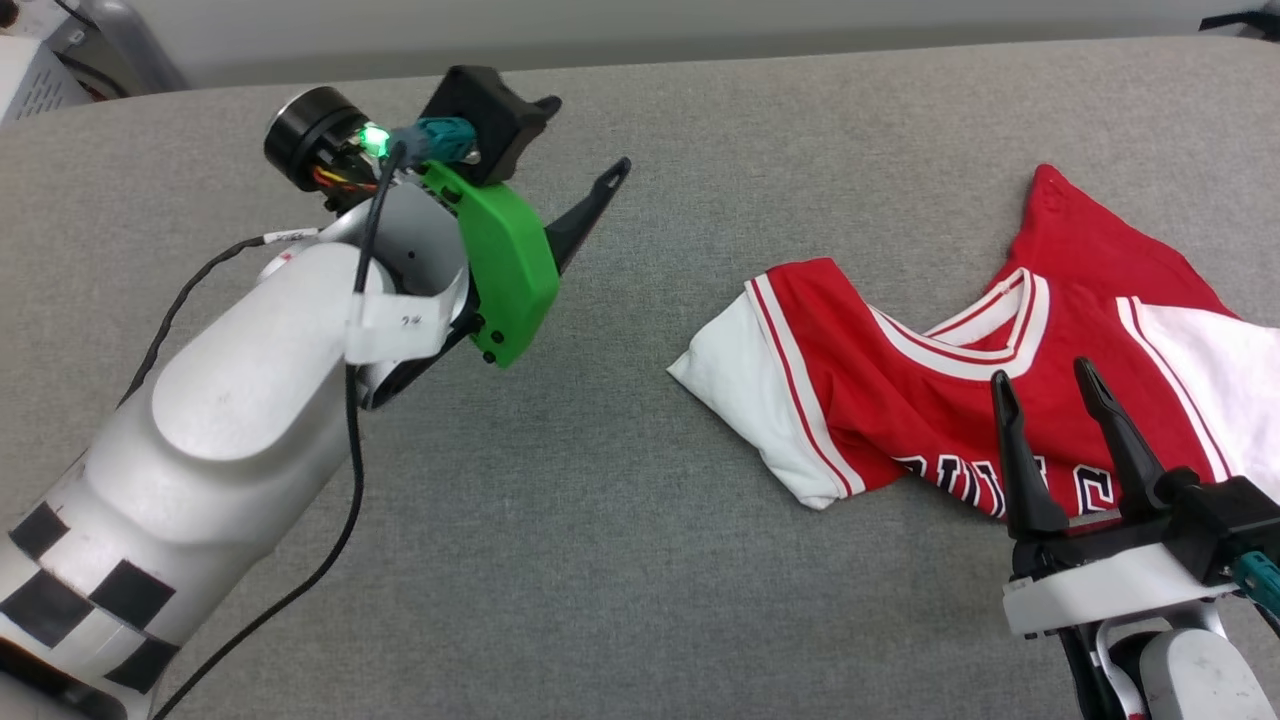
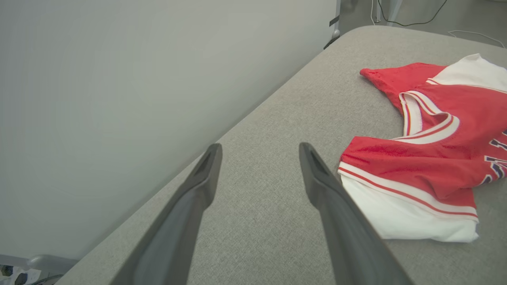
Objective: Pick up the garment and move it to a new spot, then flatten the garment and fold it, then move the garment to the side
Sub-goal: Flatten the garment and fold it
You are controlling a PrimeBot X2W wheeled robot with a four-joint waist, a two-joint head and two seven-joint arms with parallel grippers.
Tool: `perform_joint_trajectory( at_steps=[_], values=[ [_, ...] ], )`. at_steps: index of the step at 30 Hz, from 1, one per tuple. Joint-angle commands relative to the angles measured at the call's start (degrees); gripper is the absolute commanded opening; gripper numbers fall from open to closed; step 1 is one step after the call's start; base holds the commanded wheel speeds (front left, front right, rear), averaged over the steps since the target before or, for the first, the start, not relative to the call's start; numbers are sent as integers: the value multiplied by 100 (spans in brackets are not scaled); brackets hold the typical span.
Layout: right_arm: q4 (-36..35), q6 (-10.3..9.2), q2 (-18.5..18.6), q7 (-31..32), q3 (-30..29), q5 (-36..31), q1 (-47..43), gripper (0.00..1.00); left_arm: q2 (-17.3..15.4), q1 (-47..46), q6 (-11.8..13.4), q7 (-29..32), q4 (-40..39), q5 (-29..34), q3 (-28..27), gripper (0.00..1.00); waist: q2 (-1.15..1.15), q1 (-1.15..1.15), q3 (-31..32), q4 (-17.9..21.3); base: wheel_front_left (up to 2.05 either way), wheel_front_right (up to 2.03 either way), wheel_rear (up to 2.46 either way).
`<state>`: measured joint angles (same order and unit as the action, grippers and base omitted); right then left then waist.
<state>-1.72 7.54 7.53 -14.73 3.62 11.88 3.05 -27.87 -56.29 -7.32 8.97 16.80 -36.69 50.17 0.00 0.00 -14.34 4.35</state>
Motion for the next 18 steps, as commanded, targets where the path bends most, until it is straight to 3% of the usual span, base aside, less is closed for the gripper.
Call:
perform_joint_trajectory(
  at_steps=[1,6,7,9,18],
  values=[
    [29,-5,3,-27,37,-54,152,100,-34,-227,-16,295,50,-286,242,100,0,0,-165,144,0,0,0],
    [75,-5,-6,-27,186,-175,339,100,29,-866,-16,1417,195,-1271,1201,100,0,0,-373,296,0,0,0],
    [93,-5,-40,-27,248,-202,449,100,91,-1111,-16,1908,262,-1743,1622,100,0,0,-499,391,0,0,0],
    [106,-5,-69,-27,283,-222,531,100,152,-1270,-16,2198,324,-2023,1880,100,0,0,-611,465,0,0,0],
    [143,-5,-185,-27,442,-336,844,100,386,-1415,-16,3056,433,-2127,2306,100,0,0,-1081,776,0,0,0]
  ],
)
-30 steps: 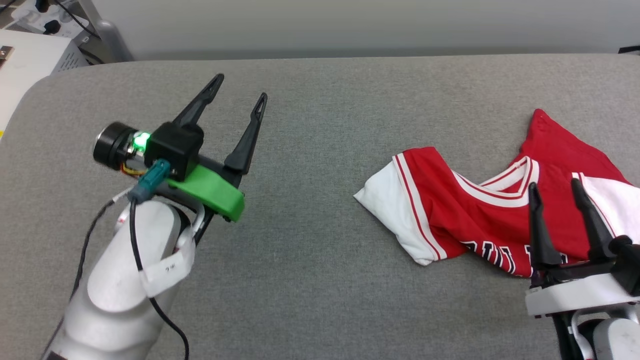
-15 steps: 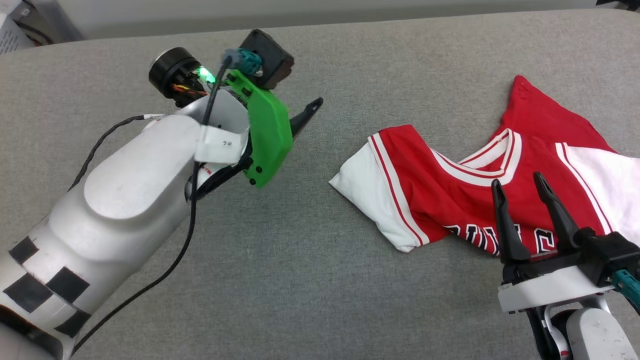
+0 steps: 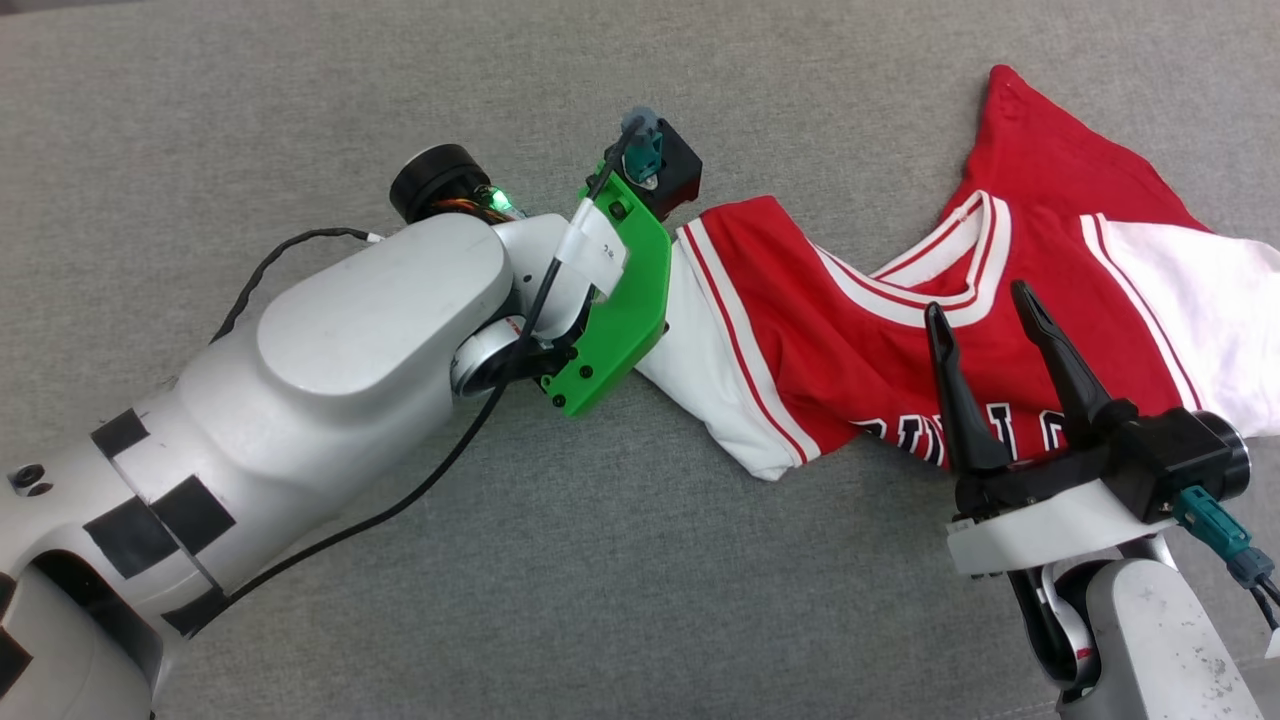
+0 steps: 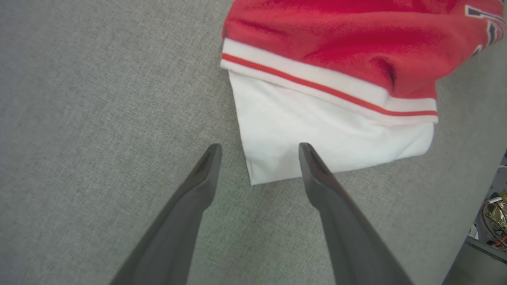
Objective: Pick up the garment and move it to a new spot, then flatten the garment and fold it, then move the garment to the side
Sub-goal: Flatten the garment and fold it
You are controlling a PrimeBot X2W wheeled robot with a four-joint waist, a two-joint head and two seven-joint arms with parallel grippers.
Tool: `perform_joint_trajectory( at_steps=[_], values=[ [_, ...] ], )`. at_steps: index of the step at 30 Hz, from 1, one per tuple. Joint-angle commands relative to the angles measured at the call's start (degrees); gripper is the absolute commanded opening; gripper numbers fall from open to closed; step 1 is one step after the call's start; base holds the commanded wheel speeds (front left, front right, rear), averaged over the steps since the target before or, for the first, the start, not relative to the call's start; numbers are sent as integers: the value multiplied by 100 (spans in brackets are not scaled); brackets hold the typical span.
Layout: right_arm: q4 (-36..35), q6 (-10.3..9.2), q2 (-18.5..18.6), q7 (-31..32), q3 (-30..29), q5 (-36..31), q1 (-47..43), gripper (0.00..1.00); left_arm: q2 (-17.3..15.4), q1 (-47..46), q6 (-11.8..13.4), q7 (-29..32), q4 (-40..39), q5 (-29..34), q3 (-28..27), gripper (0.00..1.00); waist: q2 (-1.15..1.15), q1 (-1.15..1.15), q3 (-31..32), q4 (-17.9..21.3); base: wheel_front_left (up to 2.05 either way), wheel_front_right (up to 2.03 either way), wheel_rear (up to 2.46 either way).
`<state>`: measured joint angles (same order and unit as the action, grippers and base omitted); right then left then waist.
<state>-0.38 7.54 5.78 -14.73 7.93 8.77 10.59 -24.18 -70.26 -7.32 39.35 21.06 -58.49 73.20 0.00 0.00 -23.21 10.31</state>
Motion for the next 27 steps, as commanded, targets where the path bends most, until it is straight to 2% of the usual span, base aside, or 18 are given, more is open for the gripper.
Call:
perform_joint_trajectory(
  at_steps=[1,5,9,10,11,12,15,18,21,24,27],
  values=[
    [16,-5,-25,-27,21,-41,117,100,27,37,-16,111,7,139,9,100,0,0,-243,216,0,0,0],
    [58,-5,-84,-27,33,-82,194,100,-49,515,-16,721,-148,736,13,100,0,0,-369,353,0,0,0],
    [80,-5,-115,-27,-39,-109,200,100,-144,775,-16,832,-332,844,14,100,0,0,-385,366,0,0,0],
    [89,-5,-121,-27,-55,-122,200,100,-162,802,-16,825,-357,913,14,72,0,0,-375,356,0,0,0],
    [98,-5,-125,-27,-64,-133,200,100,-170,816,-16,785,-364,945,14,26,0,0,-359,345,0,0,0],
    [110,-5,-128,-27,-65,-147,203,100,-175,821,-16,697,-349,940,15,0,0,0,-335,330,0,0,0],
    [135,-5,-121,-27,-68,-174,198,100,-151,759,-16,339,-330,904,15,0,0,0,-237,263,0,0,0],
    [165,-5,-103,-27,-89,-196,142,100,-132,662,-16,-320,-354,997,15,0,0,0,-65,166,0,0,0],
    [202,-5,-87,-27,-136,-204,31,100,-182,654,-16,-1020,-394,823,8,0,0,0,139,47,0,0,0],
    [245,-5,-60,-27,-200,-218,-126,100,-407,666,-16,-1626,-491,716,-59,0,0,0,371,-108,0,0,0],
    [281,-5,-46,-27,-254,-228,-259,100,-754,790,-5,-1962,-669,649,-187,0,0,0,562,-238,0,0,0]
  ],
)
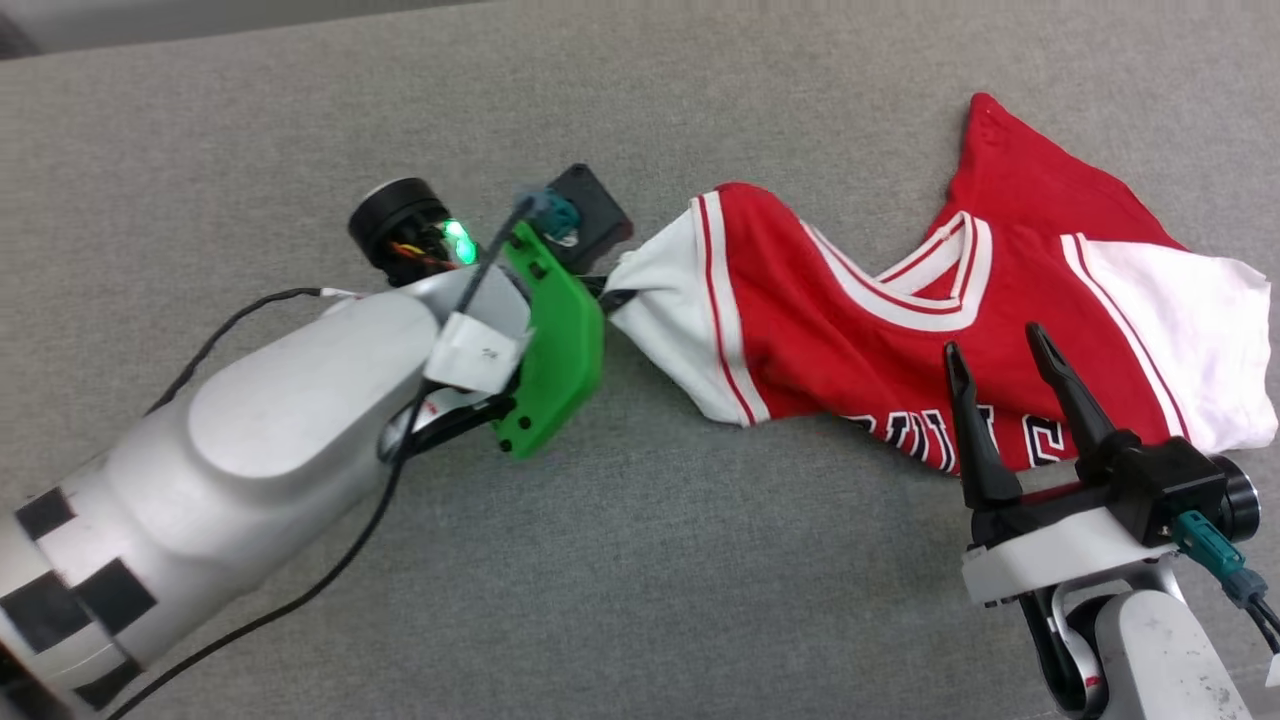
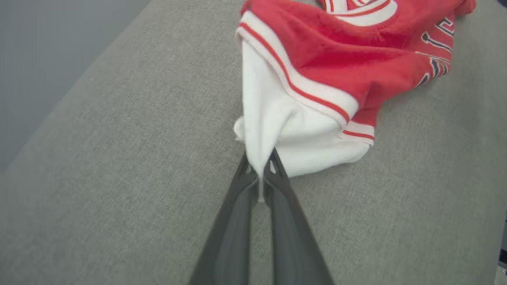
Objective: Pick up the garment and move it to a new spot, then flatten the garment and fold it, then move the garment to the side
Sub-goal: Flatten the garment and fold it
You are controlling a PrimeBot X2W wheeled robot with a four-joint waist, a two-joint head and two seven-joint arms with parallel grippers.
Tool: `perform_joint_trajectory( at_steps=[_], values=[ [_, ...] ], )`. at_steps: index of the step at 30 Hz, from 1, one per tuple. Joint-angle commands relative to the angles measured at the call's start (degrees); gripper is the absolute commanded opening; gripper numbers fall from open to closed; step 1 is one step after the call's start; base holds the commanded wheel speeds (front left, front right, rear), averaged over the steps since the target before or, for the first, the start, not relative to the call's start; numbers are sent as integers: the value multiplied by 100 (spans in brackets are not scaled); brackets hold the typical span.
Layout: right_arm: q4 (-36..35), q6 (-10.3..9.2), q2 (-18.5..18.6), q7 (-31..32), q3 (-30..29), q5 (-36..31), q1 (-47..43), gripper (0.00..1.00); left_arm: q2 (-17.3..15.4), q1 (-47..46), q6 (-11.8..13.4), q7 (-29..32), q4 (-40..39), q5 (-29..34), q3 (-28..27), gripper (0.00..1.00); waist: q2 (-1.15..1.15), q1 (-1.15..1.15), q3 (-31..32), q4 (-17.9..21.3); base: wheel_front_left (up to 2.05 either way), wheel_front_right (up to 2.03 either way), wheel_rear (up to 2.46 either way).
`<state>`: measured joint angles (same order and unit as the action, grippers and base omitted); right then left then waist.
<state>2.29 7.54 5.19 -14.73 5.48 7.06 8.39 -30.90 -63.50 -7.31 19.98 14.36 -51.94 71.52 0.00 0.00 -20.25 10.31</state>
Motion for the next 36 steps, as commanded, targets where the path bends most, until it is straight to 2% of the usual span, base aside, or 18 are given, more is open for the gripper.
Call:
perform_joint_trajectory(
  at_steps=[1,8,12,19,25,33,34,35,36],
  values=[
    [29,-5,16,-27,-39,-61,-85,100,-240,177,31,-99,-104,-21,-64,0,0,0,332,-292,0,0,0],
    [73,-5,47,-27,-131,-86,-274,100,-1337,701,557,-334,-869,-350,-420,0,0,0,568,-578,0,0,0],
    [85,-5,65,-27,-128,-92,-289,100,-1878,1008,828,-396,-1053,-515,-529,0,0,0,590,-646,0,0,0],
    [124,-5,129,-27,-188,-110,-310,100,-2447,1609,1129,-621,-740,-851,-602,0,0,0,527,-687,0,0,0],
    [185,-5,162,-27,-262,-146,-321,100,-2369,2164,1123,-875,-69,-1355,-624,0,0,0,435,-693,0,0,0],
    [296,-5,219,-27,-280,-167,-324,100,-1823,2610,912,-1225,1007,-1645,-559,0,0,0,423,-701,0,0,0],
    [307,-5,227,-27,-296,-165,-339,100,-1745,2631,889,-1344,1106,-1648,-581,36,0,0,449,-715,0,0,0],
    [319,-5,236,-27,-314,-161,-355,100,-1684,2641,886,-1450,1168,-1634,-597,100,0,0,478,-734,0,0,0],
    [336,-5,248,-27,-338,-155,-374,100,-1621,2642,909,-1617,1224,-1585,-622,100,0,0,516,-758,0,0,0]
  ],
)
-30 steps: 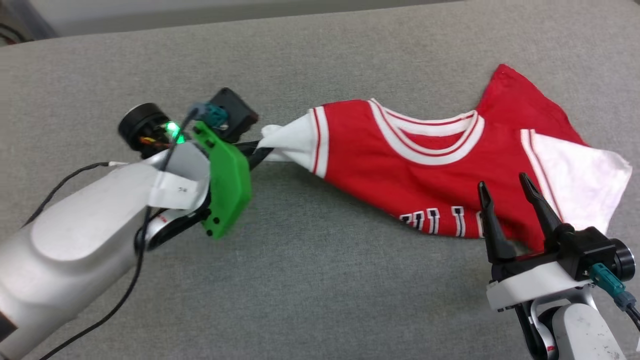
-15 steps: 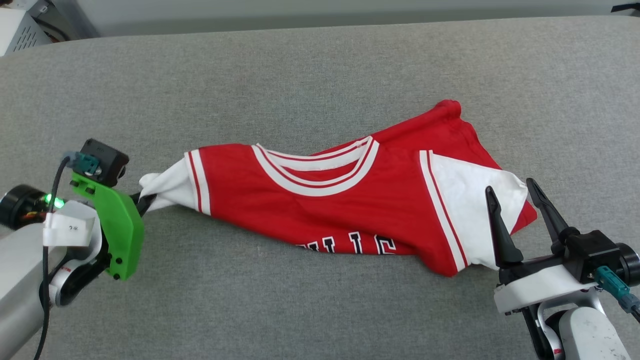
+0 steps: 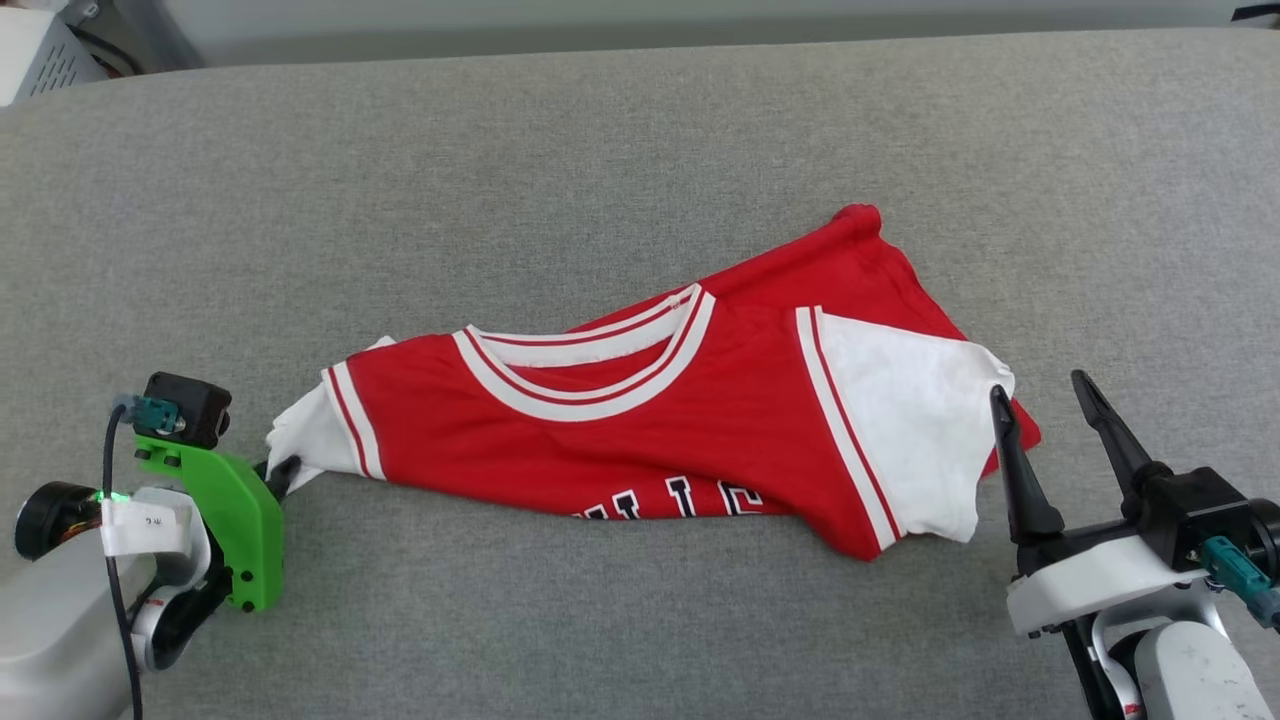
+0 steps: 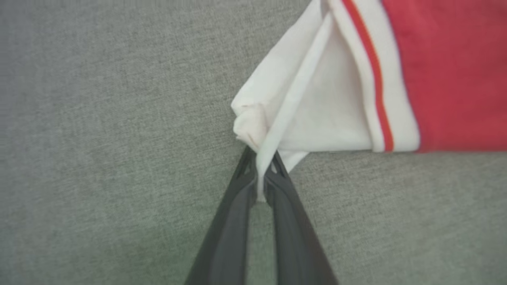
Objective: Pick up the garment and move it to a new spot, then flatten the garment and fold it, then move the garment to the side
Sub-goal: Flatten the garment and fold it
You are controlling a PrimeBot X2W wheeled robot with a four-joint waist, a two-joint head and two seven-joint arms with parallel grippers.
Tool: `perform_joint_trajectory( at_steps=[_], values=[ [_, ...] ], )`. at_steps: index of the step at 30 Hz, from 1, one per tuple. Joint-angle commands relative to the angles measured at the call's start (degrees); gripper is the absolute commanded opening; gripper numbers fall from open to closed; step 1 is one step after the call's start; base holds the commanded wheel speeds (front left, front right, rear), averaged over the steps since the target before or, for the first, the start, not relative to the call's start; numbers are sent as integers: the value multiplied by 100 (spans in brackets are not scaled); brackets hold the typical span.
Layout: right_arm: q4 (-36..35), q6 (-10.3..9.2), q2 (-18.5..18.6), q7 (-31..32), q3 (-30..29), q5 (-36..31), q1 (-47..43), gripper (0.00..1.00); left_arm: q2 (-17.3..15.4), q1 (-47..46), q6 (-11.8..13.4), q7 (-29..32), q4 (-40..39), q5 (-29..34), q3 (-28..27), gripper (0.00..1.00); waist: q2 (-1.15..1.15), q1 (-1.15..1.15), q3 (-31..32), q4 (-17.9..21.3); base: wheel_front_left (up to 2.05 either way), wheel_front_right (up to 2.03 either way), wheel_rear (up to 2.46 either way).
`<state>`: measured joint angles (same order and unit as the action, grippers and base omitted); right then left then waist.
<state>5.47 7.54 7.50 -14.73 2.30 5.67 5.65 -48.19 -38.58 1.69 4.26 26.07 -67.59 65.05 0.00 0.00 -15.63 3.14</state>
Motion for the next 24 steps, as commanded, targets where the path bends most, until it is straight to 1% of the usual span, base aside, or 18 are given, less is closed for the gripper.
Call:
perform_joint_trajectory(
  at_steps=[1,4,7,9,11,14,15,17,19,21,24],
  values=[
    [30,-5,24,-27,-39,-15,-112,100,146,148,27,-198,80,36,5,100,0,0,87,-57,0,0,0],
    [29,-5,24,-27,-138,-7,-159,100,239,171,145,-770,47,206,-94,100,0,0,234,-130,0,0,0],
    [17,-5,64,-27,-247,13,-208,100,289,225,393,-1268,-144,377,-181,100,0,0,374,-222,0,0,0],
    [4,-5,117,-27,-317,8,-230,100,318,301,639,-1534,-365,487,-230,100,0,0,478,-290,0,0,0],
    [-27,-5,197,-27,-386,2,-214,100,341,428,940,-1740,-672,577,-339,100,0,0,569,-352,0,0,0],
    [-81,-5,360,-27,-445,13,-138,100,370,635,1376,-1880,-1092,757,-549,100,0,0,666,-427,0,0,0],
    [-87,-5,441,-27,-454,32,-94,100,374,701,1472,-1902,-1193,832,-652,100,0,0,684,-447,0,0,0],
    [-78,-5,685,-27,-447,110,48,100,482,880,1707,-1920,-1478,1124,-1121,100,0,0,722,-504,0,0,0],
    [-17,-5,926,-27,-389,215,188,100,647,1165,1877,-1922,-1734,1477,-1593,100,0,0,755,-550,0,0,0],
    [82,-5,1185,70,-249,390,370,100,806,1518,2016,-1923,-1918,1847,-2045,100,0,0,781,-575,0,0,0],
    [165,-5,1632,408,23,657,690,100,1082,1993,2106,-1924,-2102,2376,-2655,100,0,0,789,-634,0,0,0]
  ],
)
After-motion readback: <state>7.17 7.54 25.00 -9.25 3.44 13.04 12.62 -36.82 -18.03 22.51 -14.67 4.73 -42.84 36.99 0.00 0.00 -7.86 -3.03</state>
